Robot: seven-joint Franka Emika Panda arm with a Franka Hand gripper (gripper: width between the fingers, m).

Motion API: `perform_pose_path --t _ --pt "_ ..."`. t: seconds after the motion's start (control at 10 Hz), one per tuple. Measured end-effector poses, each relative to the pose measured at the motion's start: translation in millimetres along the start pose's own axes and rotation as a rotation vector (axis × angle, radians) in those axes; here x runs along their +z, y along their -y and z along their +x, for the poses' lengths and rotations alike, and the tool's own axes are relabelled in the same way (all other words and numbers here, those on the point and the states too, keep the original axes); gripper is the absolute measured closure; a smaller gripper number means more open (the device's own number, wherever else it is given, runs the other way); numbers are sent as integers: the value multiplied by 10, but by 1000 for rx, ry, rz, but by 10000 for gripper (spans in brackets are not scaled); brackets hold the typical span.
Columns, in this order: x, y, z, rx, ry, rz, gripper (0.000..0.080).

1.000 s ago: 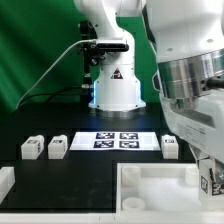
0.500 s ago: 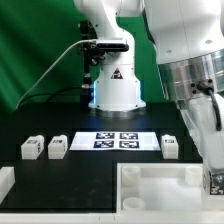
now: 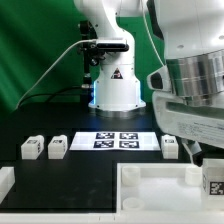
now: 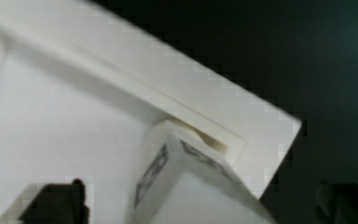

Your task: Assemble one leg

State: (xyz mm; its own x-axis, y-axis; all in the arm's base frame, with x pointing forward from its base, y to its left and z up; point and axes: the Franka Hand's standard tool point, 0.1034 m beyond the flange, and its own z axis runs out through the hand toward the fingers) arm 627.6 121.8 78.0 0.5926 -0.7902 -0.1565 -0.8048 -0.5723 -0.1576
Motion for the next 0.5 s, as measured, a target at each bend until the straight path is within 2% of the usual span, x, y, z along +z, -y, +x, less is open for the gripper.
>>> perform_pose_path --t 0.2,0.3,0.4,0.5 --pt "0 -7 11 -179 -2 -3 150" --pt "-5 -16 33 -356 -10 -22 150" --pt "-25 23 101 -612 -32 -58 150" --pt "-26 46 137 -696 -36 -60 150"
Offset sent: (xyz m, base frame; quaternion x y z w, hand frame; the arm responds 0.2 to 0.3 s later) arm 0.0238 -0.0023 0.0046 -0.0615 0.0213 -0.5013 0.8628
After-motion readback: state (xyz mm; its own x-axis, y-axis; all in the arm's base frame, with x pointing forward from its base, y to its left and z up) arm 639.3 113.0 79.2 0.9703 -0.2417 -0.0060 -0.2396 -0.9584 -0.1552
